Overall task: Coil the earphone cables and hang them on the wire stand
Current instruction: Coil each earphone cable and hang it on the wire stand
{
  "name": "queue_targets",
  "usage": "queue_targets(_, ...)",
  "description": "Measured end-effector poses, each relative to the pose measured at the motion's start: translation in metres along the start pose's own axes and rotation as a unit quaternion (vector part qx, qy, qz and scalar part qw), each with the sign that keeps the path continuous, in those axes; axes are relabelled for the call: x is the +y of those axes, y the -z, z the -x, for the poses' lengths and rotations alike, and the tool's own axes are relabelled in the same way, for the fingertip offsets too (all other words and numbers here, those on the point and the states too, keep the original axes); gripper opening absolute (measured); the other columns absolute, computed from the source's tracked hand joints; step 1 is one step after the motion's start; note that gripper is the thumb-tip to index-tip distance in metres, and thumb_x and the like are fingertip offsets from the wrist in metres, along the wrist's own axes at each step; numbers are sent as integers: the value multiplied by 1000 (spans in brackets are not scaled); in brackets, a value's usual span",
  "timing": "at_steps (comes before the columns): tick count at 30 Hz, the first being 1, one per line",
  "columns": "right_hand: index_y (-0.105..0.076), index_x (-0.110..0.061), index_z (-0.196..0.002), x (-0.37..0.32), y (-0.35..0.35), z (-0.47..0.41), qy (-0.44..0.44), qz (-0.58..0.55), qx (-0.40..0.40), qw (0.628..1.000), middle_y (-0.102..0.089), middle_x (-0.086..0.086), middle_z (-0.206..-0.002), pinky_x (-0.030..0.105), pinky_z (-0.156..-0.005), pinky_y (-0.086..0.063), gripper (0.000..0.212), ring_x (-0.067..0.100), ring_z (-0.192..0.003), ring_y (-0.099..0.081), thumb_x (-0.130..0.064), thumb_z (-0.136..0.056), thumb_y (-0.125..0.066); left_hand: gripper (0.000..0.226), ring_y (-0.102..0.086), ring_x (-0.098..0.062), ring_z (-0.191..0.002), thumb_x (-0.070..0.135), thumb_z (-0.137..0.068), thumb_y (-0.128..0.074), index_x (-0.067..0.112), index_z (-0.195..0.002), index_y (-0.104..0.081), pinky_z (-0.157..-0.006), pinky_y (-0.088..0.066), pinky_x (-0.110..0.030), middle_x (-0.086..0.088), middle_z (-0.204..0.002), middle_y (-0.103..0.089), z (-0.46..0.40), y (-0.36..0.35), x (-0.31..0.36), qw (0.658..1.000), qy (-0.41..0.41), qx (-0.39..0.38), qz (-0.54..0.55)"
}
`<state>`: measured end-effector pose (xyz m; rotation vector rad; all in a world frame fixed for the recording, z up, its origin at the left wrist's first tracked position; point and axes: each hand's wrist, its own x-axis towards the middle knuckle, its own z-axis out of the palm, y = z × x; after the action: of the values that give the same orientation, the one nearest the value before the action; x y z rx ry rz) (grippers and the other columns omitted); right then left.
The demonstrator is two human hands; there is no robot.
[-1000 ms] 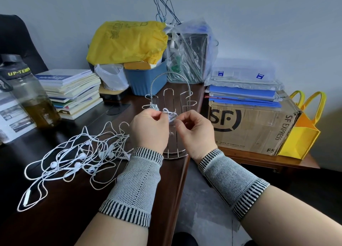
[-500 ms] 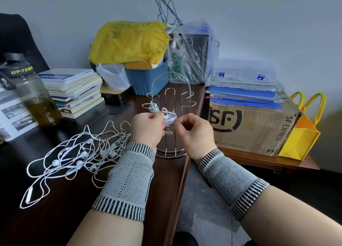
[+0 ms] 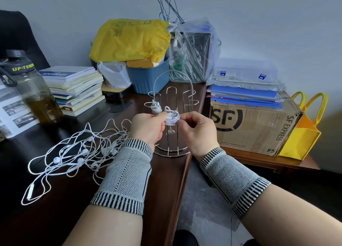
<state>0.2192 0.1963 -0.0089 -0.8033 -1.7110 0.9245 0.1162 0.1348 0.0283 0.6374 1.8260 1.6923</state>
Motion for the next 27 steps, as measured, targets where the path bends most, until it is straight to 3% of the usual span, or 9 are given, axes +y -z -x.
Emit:
queue_targets(6, -66, -32, -73, 2, 2, -1, -3, -6, -3, 1000, -65, -16, -66, 12, -66, -47, 18, -5, -62, -58, -18, -85, -69, 26, -42, -4, -40, 16, -87, -70, 10, -64, -60, -41, -37, -15, 4, -47, -49, 2, -3, 0, 994, 62, -18, 91)
queue_targets(11, -64, -26, -75, 0, 3, 1, -14, -46, -16, 999, -64, -14, -67, 9, -58, -45, 18, -8, -56, -58, -13, -86, -69, 13, -45, -2, -43, 17, -89, -70, 9, -79, -65, -42, -38, -11, 2, -58, -54, 0, 2, 1, 977, 135, -62, 155)
queue_targets(27, -65, -33, -72, 0, 0, 1, -25, -11, 23, 999, -64, -18, -67, 7, -64, -46, 21, -9, -61, -58, -17, -84, -71, 14, -40, 0, -41, 21, -86, -73, 10, -82, -66, -41, -35, -13, 5, -58, -51, -3, 1, -4, 991, 100, -47, 79)
